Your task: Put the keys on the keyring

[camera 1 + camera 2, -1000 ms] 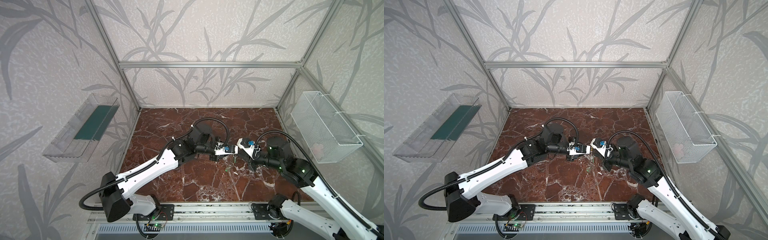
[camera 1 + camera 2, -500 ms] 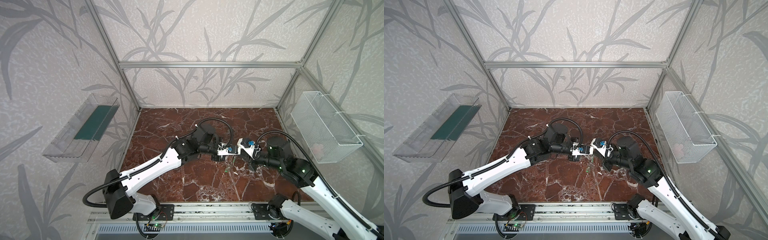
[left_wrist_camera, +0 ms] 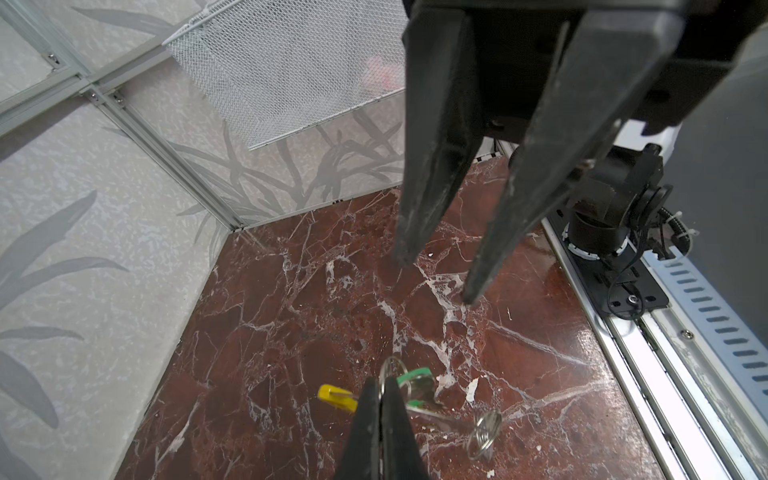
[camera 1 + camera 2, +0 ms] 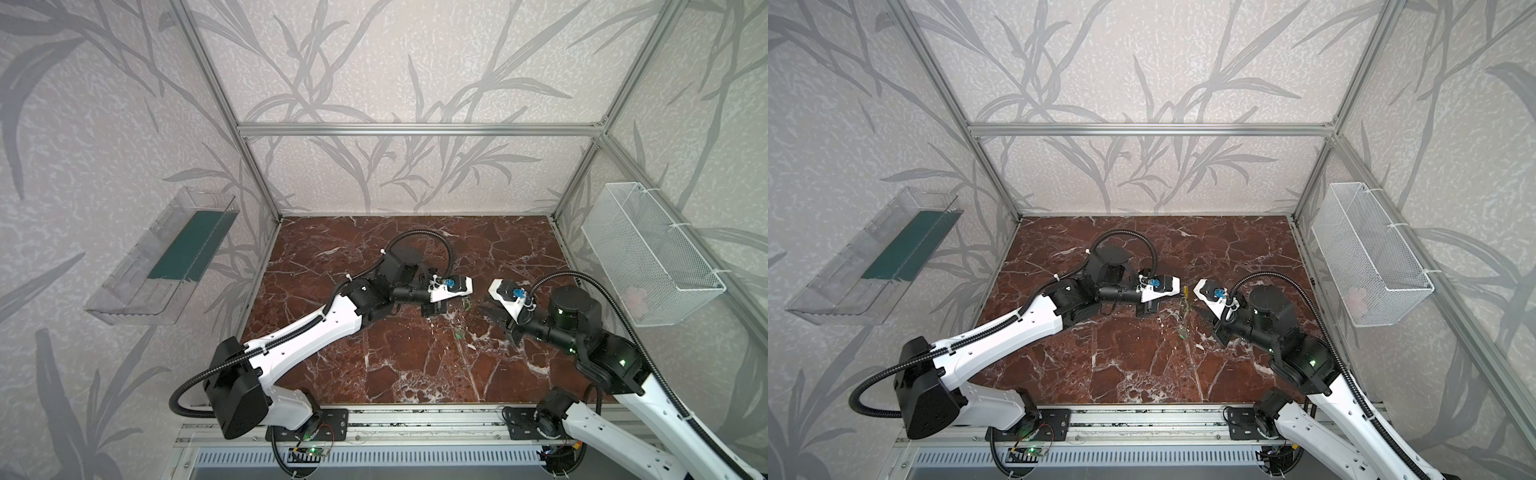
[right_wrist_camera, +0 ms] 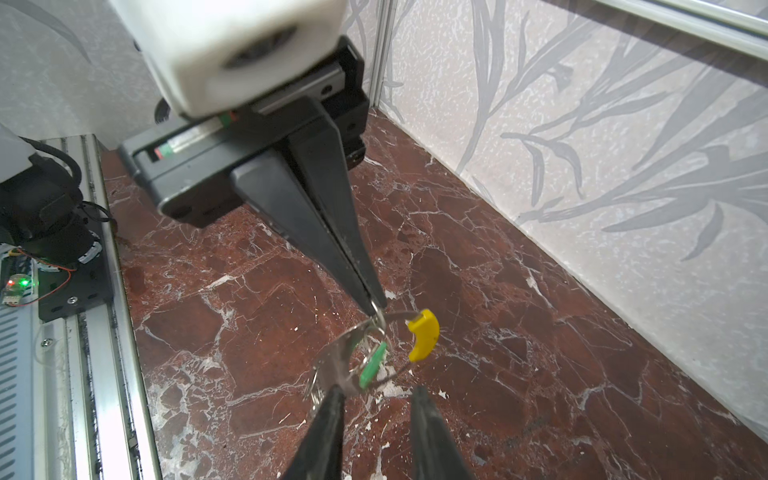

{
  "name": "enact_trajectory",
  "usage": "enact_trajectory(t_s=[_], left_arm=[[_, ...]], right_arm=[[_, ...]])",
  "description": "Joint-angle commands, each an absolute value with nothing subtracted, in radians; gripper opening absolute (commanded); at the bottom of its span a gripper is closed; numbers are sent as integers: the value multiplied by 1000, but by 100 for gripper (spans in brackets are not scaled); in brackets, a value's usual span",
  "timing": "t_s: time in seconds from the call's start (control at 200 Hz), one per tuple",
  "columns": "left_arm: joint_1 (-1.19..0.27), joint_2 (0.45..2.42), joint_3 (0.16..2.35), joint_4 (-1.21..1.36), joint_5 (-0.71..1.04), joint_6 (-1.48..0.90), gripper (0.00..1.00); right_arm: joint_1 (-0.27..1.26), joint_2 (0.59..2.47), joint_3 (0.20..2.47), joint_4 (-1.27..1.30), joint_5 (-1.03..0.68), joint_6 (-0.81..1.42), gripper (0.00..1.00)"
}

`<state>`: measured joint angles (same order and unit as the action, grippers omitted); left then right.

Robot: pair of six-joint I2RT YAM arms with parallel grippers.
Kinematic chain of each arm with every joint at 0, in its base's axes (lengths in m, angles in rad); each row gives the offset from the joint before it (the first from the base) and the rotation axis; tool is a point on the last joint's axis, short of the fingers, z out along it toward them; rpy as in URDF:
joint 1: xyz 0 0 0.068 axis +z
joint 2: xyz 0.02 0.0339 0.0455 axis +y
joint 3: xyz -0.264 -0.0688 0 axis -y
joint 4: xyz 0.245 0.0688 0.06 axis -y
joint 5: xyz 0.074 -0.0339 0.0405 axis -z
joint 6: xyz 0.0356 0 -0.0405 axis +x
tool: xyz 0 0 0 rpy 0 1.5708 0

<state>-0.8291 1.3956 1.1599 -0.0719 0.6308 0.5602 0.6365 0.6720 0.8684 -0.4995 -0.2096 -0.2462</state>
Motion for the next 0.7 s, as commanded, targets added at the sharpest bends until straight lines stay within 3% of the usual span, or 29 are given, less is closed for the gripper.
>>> enact_trajectory(t_s=[0.0, 0.695], left_arm=[[-815, 1342, 1128, 110, 705, 430, 0], [-791, 1333, 1007, 529, 761, 102, 0]], right_arm=[[632, 650, 836, -427, -201, -195, 29], [632, 726, 818, -253, -206, -132, 26]])
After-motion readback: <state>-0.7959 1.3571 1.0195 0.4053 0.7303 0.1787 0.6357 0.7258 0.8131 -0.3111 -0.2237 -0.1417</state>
